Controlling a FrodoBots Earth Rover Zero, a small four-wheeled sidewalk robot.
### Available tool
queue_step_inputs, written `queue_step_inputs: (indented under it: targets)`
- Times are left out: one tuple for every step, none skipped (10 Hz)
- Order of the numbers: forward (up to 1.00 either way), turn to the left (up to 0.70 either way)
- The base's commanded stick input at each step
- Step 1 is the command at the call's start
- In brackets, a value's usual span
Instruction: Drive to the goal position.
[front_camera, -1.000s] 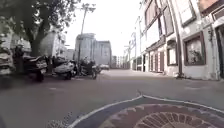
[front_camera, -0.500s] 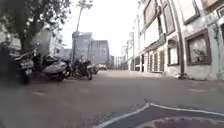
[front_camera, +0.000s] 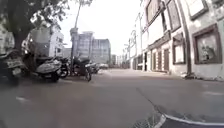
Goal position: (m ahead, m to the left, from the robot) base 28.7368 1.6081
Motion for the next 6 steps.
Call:
queue_step_inputs:
  targets:
    - [1.00, 0.07]
    - [1.00, 0.06]
    - [1.00, -0.34]
    - [1.00, -0.34]
    - [1.00, -0.34]
    - [1.00, -0.34]
